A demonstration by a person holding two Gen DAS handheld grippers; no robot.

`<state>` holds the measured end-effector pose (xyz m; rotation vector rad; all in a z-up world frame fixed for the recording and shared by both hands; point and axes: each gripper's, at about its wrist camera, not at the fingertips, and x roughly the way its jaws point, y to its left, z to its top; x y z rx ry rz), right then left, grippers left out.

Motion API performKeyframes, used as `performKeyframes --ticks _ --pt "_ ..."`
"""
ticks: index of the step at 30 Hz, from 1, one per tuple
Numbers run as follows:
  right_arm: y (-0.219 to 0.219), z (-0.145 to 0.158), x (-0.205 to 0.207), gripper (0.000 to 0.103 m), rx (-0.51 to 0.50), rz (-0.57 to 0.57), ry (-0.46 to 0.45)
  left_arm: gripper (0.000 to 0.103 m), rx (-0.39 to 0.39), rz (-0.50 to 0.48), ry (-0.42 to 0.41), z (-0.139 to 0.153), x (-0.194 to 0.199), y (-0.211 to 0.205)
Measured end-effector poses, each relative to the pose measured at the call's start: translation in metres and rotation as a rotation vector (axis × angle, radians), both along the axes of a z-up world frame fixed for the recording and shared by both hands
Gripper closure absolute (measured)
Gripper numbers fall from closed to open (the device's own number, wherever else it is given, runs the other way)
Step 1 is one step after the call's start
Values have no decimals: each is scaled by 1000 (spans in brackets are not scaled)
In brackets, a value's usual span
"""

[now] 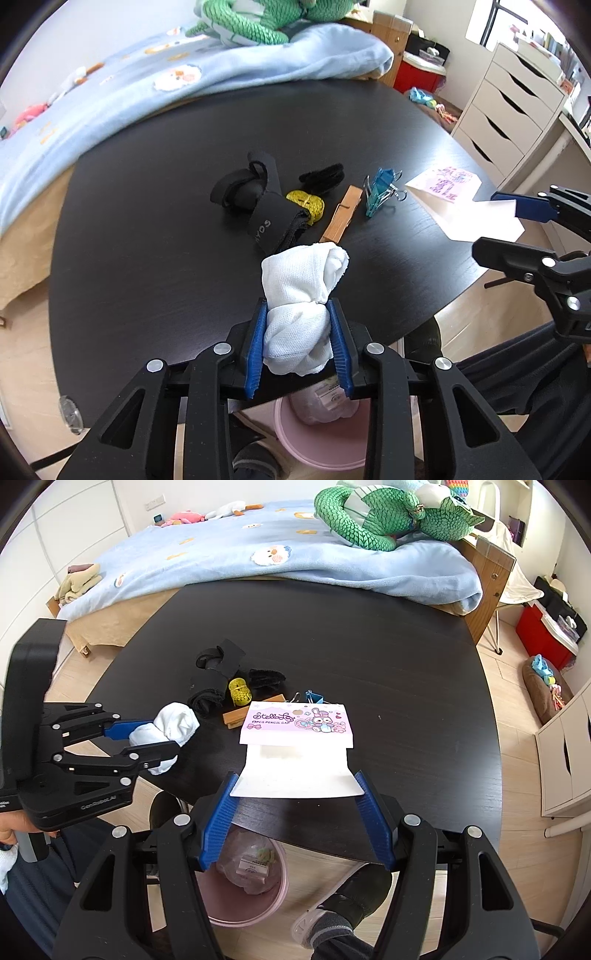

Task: Collect trash
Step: 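Carry the pink card over the bin and open the right gripper while left holds the sock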

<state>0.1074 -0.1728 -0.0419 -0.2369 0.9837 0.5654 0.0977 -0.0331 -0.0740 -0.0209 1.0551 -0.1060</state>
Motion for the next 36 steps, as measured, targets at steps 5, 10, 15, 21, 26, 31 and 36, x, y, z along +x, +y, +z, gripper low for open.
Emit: performKeyframes --ticks 5,10,15,21,26,31,36 --pt "0 9 -11 40 16 9 -15 71 -4 1 -52 21 -20 2" --pt "-2 20 -26 40 33 18 -31 71 -7 3 -101 38 -42 2" --pt "-5 30 -43 40 46 26 -49 71 -11 -4 -141 50 -62 -3" --pt "-5 42 -70 40 58 51 -79 71 -11 -1 -174 59 -81 -5" --pt "-4 46 -87 40 60 74 -89 71 -1 -7 -189 60 -95 -9" --pt "-3 41 -101 40 52 93 -81 71 -18 5 -189 59 -107 -6" --pt "-2 33 -114 40 56 108 -54 71 -15 16 -190 56 -120 -4"
